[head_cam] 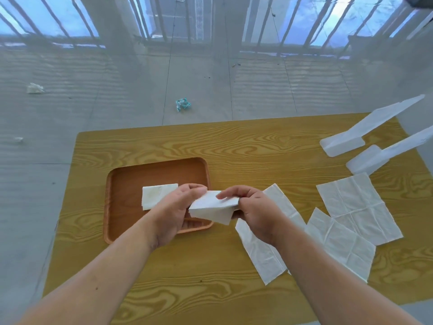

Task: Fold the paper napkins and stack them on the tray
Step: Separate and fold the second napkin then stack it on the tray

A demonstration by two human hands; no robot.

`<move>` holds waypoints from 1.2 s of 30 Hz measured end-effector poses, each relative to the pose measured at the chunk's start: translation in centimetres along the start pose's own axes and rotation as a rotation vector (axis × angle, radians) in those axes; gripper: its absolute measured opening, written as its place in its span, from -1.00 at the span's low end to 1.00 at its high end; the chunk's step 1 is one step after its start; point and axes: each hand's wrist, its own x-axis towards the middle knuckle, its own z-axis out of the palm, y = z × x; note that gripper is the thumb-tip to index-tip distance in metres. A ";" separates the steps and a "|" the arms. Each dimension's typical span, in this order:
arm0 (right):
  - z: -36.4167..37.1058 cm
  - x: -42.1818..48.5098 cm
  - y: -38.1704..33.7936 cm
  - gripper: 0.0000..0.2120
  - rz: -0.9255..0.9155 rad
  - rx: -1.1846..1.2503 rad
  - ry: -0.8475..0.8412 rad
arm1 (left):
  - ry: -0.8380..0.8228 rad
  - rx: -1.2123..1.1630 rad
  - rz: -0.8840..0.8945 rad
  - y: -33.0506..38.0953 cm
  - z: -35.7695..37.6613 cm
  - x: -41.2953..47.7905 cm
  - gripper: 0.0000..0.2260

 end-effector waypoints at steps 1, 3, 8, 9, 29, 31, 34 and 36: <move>0.8 0.4 -0.1 -0.53 0.003 0.034 -0.025 | 0.054 0.054 0.032 0.0 -0.5 -0.3 -0.69; 2.3 1.4 -0.3 -0.52 0.047 0.166 -0.077 | 0.130 0.116 0.075 -0.1 -2.1 -0.5 -0.63; 6.6 4.4 0.7 -0.72 0.217 -0.091 -0.039 | 0.241 0.100 0.173 -0.2 -6.7 -1.0 -0.56; 7.5 4.9 1.1 -0.79 0.252 -0.160 -0.031 | 0.277 0.122 0.186 -0.3 -7.7 -1.1 -0.58; 3.2 2.9 7.8 -0.75 -0.276 -1.108 0.498 | 0.377 1.652 0.367 -4.1 -8.5 1.4 -0.48; 0.6 0.7 9.2 -0.70 -0.261 -1.139 0.590 | 0.429 1.731 0.298 -3.9 -7.1 1.8 -0.46; -2.7 -2.1 10.7 -0.59 -0.159 -1.146 0.693 | 0.501 1.729 0.381 -3.6 -4.4 2.1 -0.46; -4.3 -3.6 11.5 -0.56 -0.090 -1.129 0.705 | 0.445 1.698 0.494 -3.8 -2.0 2.5 -0.51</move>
